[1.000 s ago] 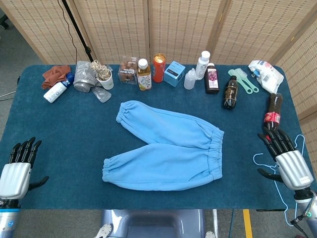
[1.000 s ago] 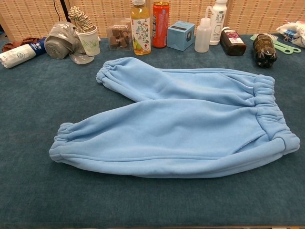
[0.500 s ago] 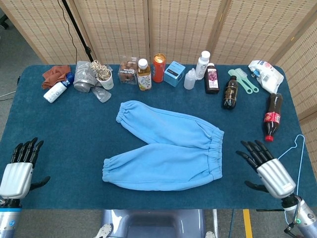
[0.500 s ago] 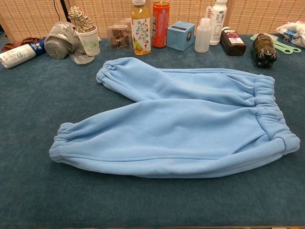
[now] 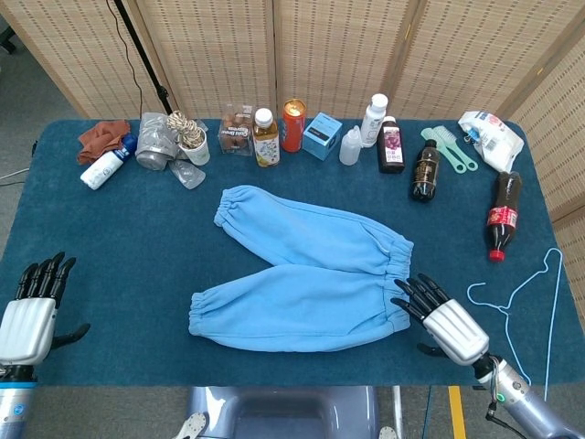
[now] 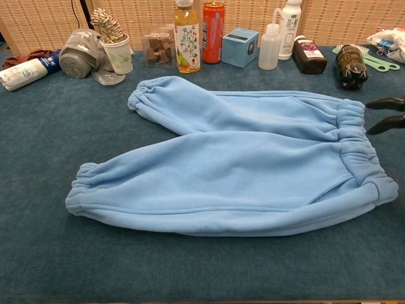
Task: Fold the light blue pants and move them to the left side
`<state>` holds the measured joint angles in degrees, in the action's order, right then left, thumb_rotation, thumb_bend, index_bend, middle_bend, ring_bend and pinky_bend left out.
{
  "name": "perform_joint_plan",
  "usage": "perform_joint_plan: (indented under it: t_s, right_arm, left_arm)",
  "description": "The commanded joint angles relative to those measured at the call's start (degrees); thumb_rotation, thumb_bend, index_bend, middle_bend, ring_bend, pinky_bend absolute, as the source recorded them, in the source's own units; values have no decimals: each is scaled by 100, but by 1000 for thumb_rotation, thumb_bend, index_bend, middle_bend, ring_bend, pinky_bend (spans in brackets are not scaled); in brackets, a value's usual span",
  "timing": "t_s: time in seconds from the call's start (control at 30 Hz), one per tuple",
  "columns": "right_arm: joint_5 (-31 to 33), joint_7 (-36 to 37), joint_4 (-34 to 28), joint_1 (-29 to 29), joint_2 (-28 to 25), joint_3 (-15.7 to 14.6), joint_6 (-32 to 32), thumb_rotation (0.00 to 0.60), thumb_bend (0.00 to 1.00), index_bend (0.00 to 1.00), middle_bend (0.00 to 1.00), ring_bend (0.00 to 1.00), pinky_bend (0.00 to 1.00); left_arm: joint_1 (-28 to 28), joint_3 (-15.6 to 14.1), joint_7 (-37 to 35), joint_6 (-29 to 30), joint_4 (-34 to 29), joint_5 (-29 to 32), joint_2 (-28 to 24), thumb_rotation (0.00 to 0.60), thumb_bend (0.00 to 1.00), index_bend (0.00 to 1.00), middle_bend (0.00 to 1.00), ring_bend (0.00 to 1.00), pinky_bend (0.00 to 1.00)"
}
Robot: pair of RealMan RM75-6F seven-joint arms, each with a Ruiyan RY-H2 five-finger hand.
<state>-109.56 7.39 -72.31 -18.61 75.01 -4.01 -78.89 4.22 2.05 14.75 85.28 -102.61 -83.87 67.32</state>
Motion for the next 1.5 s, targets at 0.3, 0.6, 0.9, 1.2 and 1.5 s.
perform_joint_plan:
  t_s: [0.3, 0.6, 0.9, 1.2, 1.5]
  right_arm:
    - [72, -104, 380, -279, 486, -72, 353, 600, 0, 200, 5, 0, 70]
    - [51, -170, 607, -435, 847, -50, 342, 600, 54, 271, 91, 95, 250]
    - [148, -68, 774, -593, 1030, -72, 479, 600, 439, 403, 222, 236, 445]
    - [117, 256, 1059, -648, 1247, -114, 215, 600, 678, 557, 369, 386, 590]
    - [264, 1113, 1306, -740, 1392, -186, 130, 600, 719, 595, 396, 405, 601]
  left_arm:
    - [7, 33, 30, 6, -25, 65, 2, 600, 0, 0, 0, 0, 0]
    - [0, 49, -79, 8, -31, 101, -47, 600, 0, 0, 0, 0, 0]
    - [-20, 56, -161, 46, -41, 98, -86, 600, 0, 0, 0, 0, 0]
    - [-3, 46, -145, 9, -39, 103, -76, 600, 0, 0, 0, 0, 0]
    - [404, -211, -449, -581, 233, -593, -48, 600, 0, 0, 0, 0, 0]
